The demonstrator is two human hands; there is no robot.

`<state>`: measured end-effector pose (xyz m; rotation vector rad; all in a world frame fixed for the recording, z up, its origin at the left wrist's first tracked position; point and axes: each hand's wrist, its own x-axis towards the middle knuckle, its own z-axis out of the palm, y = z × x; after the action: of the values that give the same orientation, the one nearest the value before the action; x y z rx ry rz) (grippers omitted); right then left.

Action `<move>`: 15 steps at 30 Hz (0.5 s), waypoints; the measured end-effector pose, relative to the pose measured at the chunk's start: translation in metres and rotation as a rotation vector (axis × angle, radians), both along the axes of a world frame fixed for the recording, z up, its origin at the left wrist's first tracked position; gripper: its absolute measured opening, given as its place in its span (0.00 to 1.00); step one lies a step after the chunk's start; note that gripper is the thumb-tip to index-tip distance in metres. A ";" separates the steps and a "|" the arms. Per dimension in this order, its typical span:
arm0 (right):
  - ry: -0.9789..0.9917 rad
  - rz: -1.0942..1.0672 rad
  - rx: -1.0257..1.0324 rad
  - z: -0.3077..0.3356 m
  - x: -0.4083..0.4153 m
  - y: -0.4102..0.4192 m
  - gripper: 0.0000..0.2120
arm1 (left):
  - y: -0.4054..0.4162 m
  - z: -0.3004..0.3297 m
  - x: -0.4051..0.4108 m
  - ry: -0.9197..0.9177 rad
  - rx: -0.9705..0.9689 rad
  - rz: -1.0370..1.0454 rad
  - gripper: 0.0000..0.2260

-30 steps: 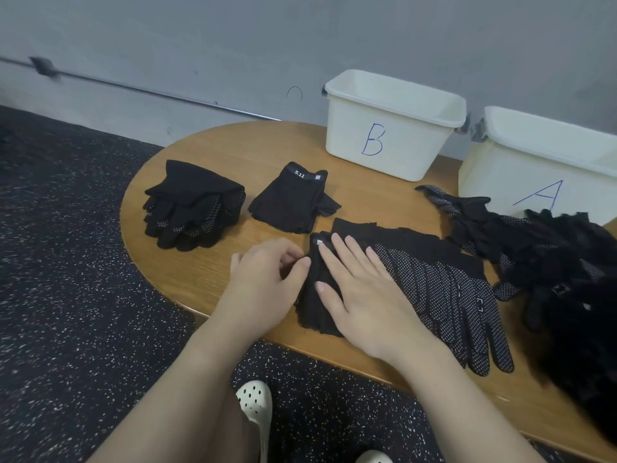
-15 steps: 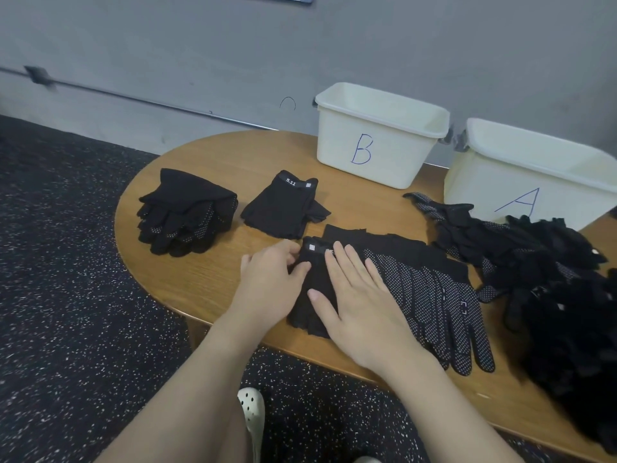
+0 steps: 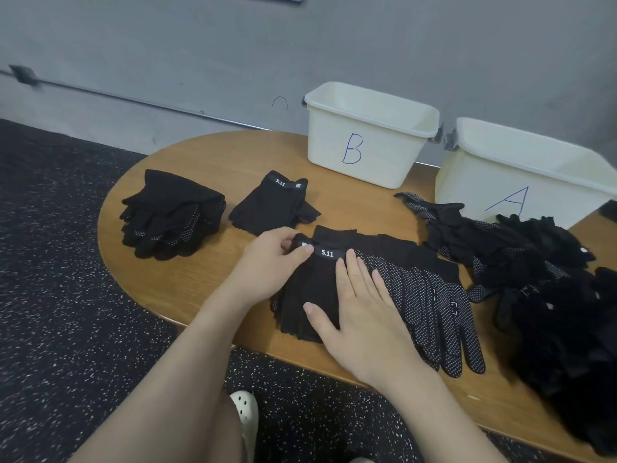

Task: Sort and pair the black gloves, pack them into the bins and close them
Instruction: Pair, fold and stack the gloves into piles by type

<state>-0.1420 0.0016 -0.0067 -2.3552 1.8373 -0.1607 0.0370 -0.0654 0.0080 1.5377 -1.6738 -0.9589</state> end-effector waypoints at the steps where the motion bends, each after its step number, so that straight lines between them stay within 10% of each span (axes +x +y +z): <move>1: -0.002 0.001 -0.002 0.000 0.000 0.000 0.43 | -0.001 0.000 0.000 -0.012 0.006 0.002 0.19; 9: -0.035 0.007 -0.006 -0.002 -0.003 -0.001 0.44 | -0.009 -0.005 0.004 -0.081 -0.019 -0.040 0.27; 15: -0.064 0.004 0.001 -0.001 -0.004 -0.003 0.45 | -0.009 -0.005 -0.001 -0.076 -0.044 -0.063 0.12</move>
<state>-0.1461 -0.0013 -0.0073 -2.3249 1.8032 -0.2323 0.0356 -0.0743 0.0034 1.5179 -1.7938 -0.8999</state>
